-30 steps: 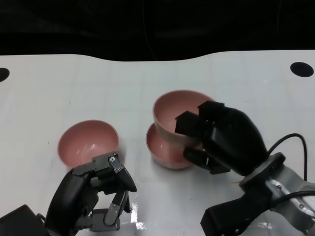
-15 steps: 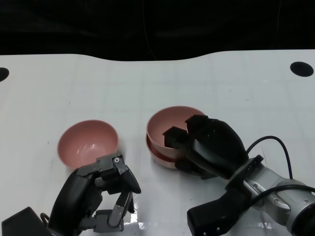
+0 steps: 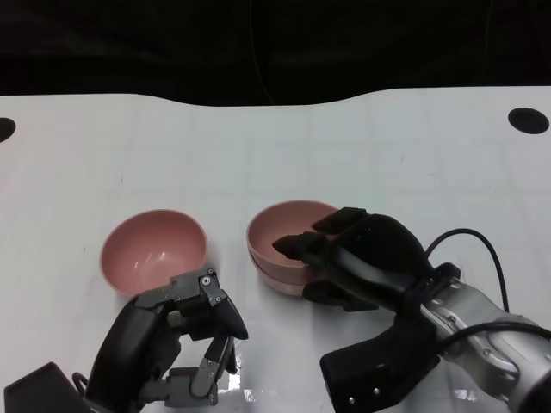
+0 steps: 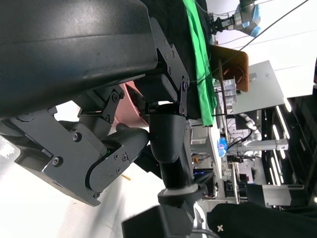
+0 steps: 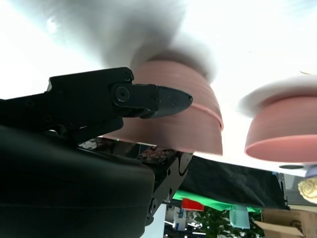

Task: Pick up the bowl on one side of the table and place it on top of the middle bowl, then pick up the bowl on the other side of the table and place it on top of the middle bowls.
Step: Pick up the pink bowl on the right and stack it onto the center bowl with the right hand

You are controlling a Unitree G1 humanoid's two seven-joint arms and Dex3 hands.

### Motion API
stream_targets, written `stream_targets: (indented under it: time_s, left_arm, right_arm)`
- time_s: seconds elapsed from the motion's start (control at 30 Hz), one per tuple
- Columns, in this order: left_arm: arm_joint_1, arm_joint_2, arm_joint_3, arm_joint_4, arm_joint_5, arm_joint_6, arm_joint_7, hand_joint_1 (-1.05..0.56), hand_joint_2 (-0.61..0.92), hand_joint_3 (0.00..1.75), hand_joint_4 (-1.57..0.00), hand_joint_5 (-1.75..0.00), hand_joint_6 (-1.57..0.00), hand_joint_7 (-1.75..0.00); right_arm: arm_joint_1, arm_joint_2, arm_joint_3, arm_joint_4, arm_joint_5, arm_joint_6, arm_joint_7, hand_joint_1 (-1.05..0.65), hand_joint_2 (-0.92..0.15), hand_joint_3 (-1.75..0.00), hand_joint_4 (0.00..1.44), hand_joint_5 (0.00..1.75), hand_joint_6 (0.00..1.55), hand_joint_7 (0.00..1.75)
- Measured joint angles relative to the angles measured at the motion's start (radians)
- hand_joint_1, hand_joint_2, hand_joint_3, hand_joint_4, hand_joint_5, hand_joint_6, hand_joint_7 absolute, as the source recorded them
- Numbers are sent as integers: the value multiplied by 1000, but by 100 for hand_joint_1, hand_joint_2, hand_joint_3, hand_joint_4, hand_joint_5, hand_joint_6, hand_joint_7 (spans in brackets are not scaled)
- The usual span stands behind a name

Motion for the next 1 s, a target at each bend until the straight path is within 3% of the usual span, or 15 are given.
stream_targets:
  time_s: [0.23, 0.5, 0.63, 0.77, 0.9, 1.0]
  left_arm:
    - [-2, 0, 0, 2, 2, -2, 0, -24, 44, 124, -83, -173, -83, -141]
    - [-2, 0, 3, 6, 3, -5, 1, -24, 43, 127, -82, -173, -81, -143]
    - [-4, -1, 6, 7, 3, -4, 6, -25, 42, 128, -81, -174, -79, -145]
    - [-6, -1, 15, 8, 1, -3, 10, -24, 42, 128, -79, -173, -76, -146]
    - [-10, -3, 25, 15, -5, -4, 10, -23, 44, 124, -79, -169, -76, -144]
    - [-14, -6, 27, 16, -10, -4, 10, -22, 46, 120, -80, -166, -75, -143]
  right_arm:
    - [87, -50, -74, -188, 40, 21, 43, -76, -92, -43, 27, 14, 35, 1]
    - [247, -120, -199, -417, 135, -30, 37, -68, -92, -37, 36, 26, 40, 4]
    - [331, -123, -250, -461, 184, -76, 20, -59, -92, -27, 32, 60, 49, 7]
    - [402, -121, -290, -472, 240, -154, -23, -51, -92, -20, 38, 76, 60, 12]
    - [461, -118, -318, -472, 299, -229, -49, -47, -92, -23, 37, 92, 68, 17]
    - [523, -109, -343, -486, 417, -262, -19, -36, -92, -22, 44, 105, 77, 24]
